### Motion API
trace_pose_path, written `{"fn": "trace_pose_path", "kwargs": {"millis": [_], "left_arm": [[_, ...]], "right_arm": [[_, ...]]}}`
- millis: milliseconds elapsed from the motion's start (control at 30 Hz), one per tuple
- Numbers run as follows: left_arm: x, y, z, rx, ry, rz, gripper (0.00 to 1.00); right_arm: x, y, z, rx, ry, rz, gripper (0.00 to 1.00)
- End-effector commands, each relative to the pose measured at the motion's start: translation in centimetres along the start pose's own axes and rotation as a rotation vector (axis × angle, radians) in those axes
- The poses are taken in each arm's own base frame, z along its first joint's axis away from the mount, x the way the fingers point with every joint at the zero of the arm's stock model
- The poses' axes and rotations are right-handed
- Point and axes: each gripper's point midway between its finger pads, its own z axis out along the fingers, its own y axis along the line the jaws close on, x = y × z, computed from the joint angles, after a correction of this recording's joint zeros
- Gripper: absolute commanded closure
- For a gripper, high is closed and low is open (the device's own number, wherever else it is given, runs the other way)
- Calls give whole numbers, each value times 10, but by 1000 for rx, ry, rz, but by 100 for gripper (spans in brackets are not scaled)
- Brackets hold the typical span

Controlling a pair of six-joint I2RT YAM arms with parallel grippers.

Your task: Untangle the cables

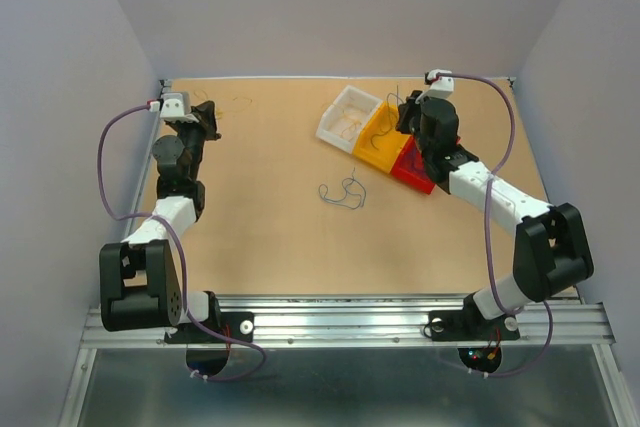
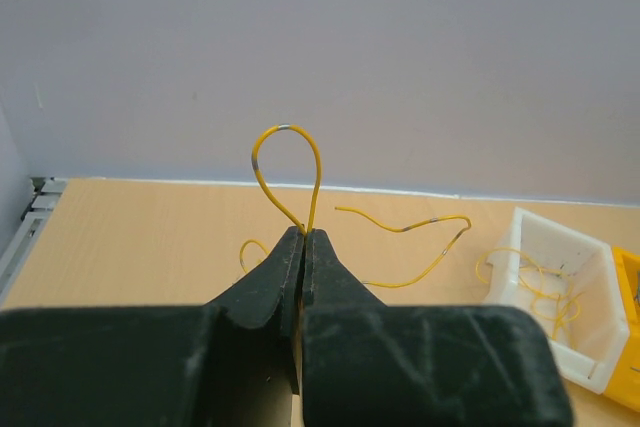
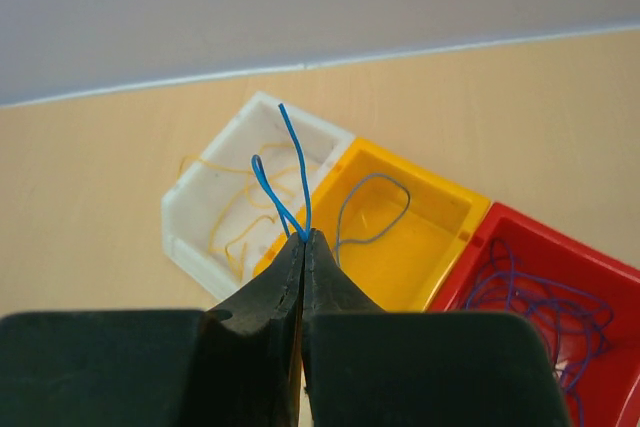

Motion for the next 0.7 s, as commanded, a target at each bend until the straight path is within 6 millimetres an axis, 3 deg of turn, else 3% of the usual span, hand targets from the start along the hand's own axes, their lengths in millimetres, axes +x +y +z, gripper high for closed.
{"fn": "trace_pose_path", "kwargs": {"millis": [0,167,333,400,433,500,533,633,667], "left_arm": [[-30,-17,-4,53,-97,13,100],[-33,-23,-7,68,-105,22,100],[-33,-30,-9,77,-108,45,100],[-29,-43,-8,110,-98,51,100],[-22,-52,-7,134,-76,50,100],[-19,-62,-4,160,-67,75,100],[-16,-71,-3,179,-61,84,100],[-4,-100,5,244,-23,101,100],[11,-105,10,259,24,96,100]], "right_arm": [[14,-4,-10,33,79,19,99],[35,-4,-3,45,153,30,99],[66,-4,23,85,262,6,99],[70,-12,32,152,285,-10,99],[88,-19,38,185,329,-28,99],[96,-24,42,222,357,-48,99],[92,-22,50,228,350,-48,100],[113,-19,62,223,403,-58,100],[119,-16,72,217,412,-59,100]]}}
